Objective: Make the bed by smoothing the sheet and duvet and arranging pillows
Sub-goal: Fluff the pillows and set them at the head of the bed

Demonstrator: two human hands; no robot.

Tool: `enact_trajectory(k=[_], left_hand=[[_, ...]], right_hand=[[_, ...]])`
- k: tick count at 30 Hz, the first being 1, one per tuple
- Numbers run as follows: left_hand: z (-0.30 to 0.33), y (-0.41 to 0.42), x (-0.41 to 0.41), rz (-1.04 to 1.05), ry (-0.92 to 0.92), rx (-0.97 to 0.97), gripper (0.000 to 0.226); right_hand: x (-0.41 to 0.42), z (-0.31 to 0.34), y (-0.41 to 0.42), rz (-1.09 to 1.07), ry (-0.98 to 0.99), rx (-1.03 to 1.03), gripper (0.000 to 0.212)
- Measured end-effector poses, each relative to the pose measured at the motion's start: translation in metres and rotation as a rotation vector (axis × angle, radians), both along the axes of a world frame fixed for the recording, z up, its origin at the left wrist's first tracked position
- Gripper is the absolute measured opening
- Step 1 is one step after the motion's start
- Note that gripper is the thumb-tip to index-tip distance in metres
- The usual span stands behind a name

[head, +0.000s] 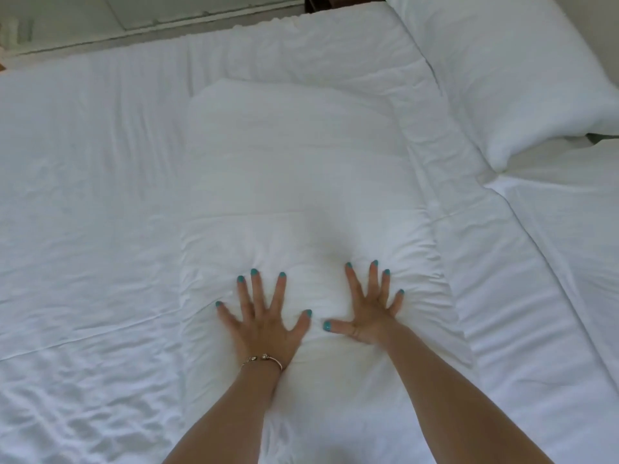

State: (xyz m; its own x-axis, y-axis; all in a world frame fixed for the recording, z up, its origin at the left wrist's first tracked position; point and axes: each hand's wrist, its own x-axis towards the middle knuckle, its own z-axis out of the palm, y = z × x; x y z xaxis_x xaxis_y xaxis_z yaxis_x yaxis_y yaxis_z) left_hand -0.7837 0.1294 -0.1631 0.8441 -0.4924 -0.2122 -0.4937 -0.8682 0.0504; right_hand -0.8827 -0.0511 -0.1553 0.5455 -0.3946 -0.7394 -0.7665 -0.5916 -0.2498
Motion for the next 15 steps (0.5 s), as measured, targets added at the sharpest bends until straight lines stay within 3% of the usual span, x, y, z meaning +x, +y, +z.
enact_trajectory(k=[8,15], left_hand=[[-0.040,0.006,0.013,-0.046,-0.019,0.001,0.087],[-0.037,-0.007,0.003,-0.066,-0.010,-0.047,0.086]], right_hand=[[0.013,-0.022,0.004,0.036,0.057,-0.031,0.132],[0.009,-0.036,-0.007,0.009,0.016,-0.077,0.130]])
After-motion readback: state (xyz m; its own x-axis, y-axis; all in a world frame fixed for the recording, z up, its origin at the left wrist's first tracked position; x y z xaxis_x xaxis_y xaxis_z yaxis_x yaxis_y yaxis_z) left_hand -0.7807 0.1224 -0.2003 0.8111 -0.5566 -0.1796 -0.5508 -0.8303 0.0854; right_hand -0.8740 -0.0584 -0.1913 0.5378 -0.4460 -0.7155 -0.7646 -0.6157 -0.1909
